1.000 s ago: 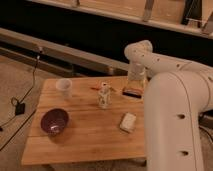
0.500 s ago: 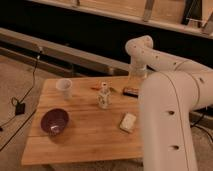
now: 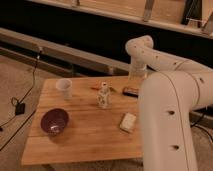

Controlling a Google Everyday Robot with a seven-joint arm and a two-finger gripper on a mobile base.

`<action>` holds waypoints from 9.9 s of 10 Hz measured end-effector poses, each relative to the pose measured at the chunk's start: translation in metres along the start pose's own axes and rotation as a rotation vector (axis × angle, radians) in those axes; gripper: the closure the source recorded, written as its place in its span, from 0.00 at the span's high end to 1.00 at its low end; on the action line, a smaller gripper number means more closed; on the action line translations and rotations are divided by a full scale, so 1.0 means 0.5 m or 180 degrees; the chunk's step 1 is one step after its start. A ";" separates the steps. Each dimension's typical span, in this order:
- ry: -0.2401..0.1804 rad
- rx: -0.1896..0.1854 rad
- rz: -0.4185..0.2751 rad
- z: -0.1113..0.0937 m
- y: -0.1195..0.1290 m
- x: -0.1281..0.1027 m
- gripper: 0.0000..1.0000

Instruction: Place the eraser on the white sponge

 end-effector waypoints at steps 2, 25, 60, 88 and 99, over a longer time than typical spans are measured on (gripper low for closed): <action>-0.0042 0.0007 -0.0030 0.033 -0.003 -0.023 0.65; 0.0020 0.0385 -0.0477 0.248 0.035 -0.149 0.65; 0.0719 -0.0647 -0.0270 0.207 -0.055 -0.018 0.65; 0.0836 -0.0327 -0.0756 0.259 -0.014 -0.006 0.00; 0.0657 -0.0338 -0.1204 0.142 -0.087 0.115 0.00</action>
